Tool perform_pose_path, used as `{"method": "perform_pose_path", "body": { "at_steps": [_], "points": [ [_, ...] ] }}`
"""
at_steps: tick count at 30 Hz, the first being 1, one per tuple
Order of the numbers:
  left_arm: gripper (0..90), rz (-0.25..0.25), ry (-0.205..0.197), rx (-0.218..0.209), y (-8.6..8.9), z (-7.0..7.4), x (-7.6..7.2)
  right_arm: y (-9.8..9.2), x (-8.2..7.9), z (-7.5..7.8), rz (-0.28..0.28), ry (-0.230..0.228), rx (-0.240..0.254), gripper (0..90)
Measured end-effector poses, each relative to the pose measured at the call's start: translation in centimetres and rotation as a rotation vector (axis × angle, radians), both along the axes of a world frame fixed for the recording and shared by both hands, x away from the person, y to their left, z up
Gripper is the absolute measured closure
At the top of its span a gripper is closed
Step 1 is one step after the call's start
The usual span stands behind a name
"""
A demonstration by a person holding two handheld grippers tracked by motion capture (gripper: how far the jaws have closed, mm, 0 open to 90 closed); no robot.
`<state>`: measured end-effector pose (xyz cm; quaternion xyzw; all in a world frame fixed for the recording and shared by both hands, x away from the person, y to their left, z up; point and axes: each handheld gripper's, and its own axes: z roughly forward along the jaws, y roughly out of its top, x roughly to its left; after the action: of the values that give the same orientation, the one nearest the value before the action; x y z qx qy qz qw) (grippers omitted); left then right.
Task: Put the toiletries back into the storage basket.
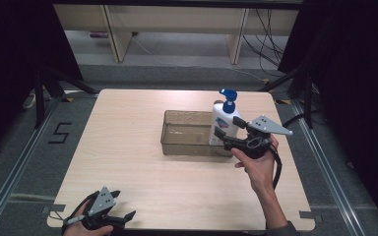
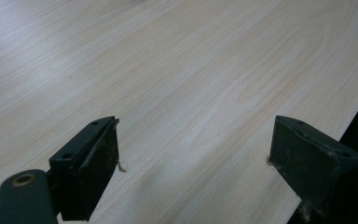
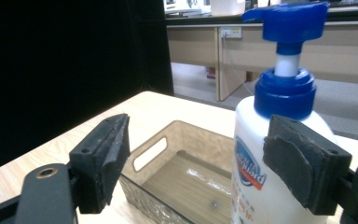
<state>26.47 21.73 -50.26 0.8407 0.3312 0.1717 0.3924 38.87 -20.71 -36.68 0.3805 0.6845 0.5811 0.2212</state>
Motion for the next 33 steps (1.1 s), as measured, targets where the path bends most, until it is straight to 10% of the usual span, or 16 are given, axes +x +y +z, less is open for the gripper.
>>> {"method": "perform_pose_path", "body": {
  "at_steps": [33],
  "points": [
    [15.1, 0.0, 0.003, 0.008, 0.1, 0.0, 0.0, 2.4, -1.4, -3.6, 0.098, 0.108, -0.037, 18.4]
  ]
}}
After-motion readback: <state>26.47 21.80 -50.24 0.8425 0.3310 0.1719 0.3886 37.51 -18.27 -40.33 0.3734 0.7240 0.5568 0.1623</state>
